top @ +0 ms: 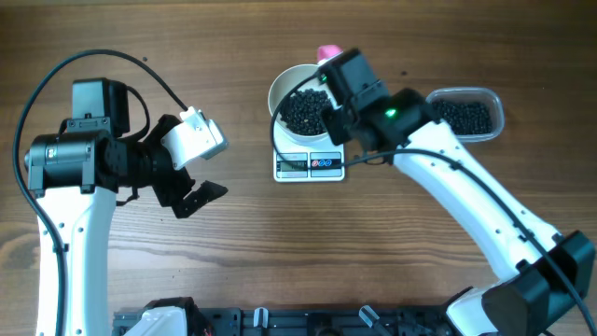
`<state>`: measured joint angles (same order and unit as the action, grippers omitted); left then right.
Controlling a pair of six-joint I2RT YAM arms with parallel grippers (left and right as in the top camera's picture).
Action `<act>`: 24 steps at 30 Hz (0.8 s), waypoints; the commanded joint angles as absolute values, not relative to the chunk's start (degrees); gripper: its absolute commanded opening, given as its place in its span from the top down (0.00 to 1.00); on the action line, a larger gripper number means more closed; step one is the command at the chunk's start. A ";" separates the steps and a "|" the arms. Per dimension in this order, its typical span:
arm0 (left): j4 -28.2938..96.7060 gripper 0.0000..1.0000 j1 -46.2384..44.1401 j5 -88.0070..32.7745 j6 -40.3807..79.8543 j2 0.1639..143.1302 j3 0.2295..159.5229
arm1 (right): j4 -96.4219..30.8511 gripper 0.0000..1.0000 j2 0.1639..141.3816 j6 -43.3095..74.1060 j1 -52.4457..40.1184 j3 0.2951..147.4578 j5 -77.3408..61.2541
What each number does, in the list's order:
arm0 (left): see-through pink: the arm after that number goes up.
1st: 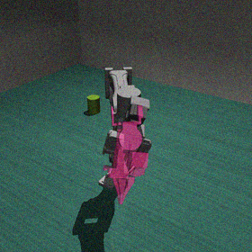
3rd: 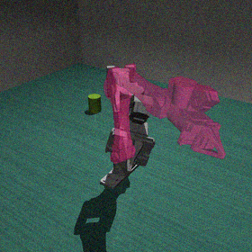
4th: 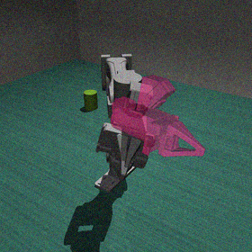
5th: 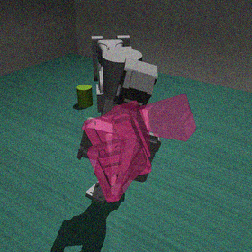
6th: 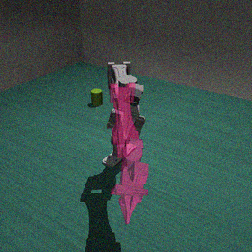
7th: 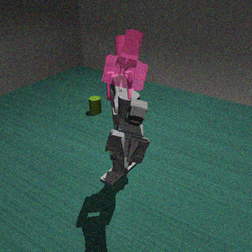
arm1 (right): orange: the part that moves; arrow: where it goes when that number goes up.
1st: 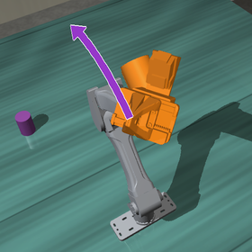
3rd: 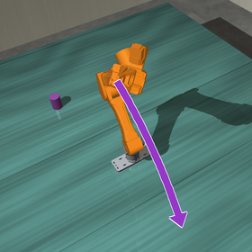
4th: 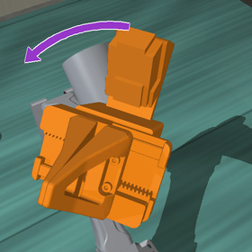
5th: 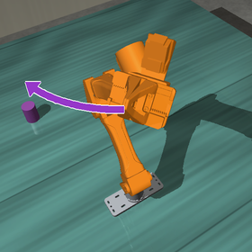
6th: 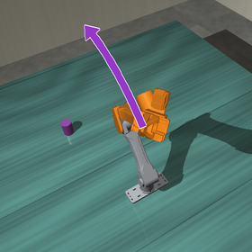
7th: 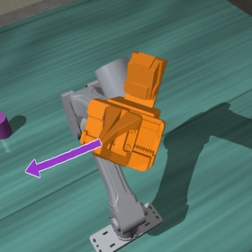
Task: Scoop item into bowl and weigh 150g on scale
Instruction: 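Move the empty pink scoop right back to the bean container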
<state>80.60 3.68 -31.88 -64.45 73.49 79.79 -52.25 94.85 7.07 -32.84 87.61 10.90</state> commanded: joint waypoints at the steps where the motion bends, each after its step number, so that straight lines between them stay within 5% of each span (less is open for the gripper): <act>1: 80.62 0.00 3.92 -33.12 -65.58 72.93 80.90 | -57.04 0.96 94.26 13.98 -28.80 92.25 8.03; 13: 80.62 0.00 3.92 -33.12 -65.60 72.93 80.90 | -83.50 0.96 92.16 8.49 -8.62 99.18 12.21; 24: 80.62 0.00 3.92 -33.12 -65.58 72.93 80.90 | -86.04 0.96 99.83 3.01 -2.48 97.03 17.28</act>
<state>80.60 3.68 -31.86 -64.45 73.49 79.79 -85.95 95.64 5.02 -2.50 97.89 13.13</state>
